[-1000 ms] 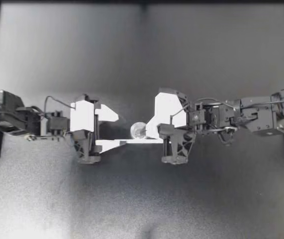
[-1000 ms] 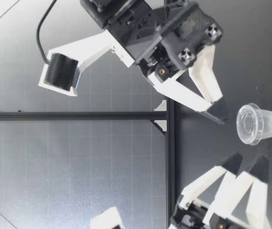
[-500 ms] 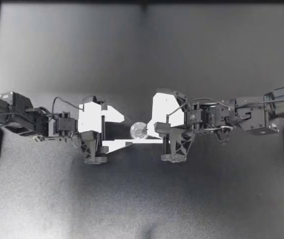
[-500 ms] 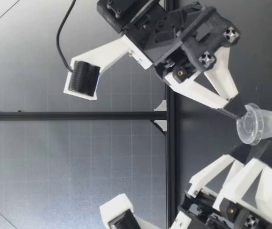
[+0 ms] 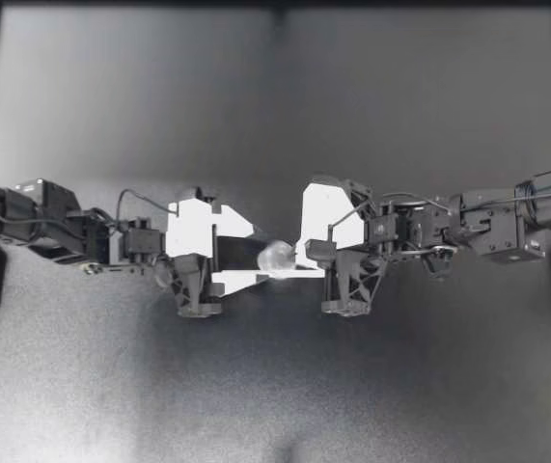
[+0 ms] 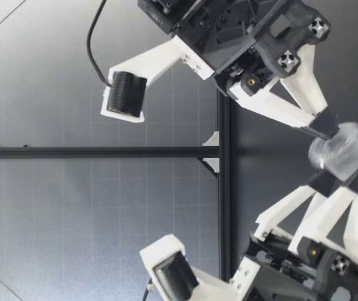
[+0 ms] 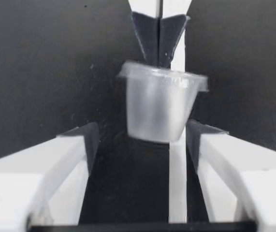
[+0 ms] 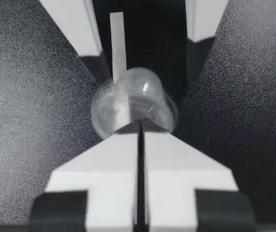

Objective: Pick up the plastic cup and open its lid.

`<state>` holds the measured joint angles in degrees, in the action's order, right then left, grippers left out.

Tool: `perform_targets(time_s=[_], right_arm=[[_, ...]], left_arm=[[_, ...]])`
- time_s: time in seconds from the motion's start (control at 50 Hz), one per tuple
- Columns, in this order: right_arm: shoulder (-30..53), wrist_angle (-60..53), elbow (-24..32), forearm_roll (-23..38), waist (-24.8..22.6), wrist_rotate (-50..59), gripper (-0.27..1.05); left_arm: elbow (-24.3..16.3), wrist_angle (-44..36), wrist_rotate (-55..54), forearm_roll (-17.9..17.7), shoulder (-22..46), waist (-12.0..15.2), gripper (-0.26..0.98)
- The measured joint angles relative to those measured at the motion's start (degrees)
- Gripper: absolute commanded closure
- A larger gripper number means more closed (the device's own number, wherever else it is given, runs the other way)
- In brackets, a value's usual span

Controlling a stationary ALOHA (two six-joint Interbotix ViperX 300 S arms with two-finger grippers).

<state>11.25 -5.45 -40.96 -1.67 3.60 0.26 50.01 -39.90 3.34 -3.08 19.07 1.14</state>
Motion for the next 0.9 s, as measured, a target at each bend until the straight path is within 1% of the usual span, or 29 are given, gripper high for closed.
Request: perform_targets(time_s=[0.44, 0.78, 0.84, 0.9], right_arm=[[1.1, -0.2, 0.8, 0.0, 0.4, 0.0, 0.96], [2.5, -0.3, 2.2, 0.0, 0.4, -0.1, 0.96], [2.5, -0.4, 2.3, 0.0, 0.4, -0.2, 0.96], [2.5, -0.4, 2.3, 0.0, 0.4, -0.3, 0.96]], left_arm=[[-2.2, 3.0, 0.0, 0.1, 0.7, 0.0, 0.11], [-3.1, 3.3, -0.3, 0.1, 1.1, 0.0, 0.12], [-3.2, 3.4, -0.2, 0.1, 1.1, 0.0, 0.16], [-3.2, 3.7, -0.3, 0.1, 1.1, 0.1, 0.24]])
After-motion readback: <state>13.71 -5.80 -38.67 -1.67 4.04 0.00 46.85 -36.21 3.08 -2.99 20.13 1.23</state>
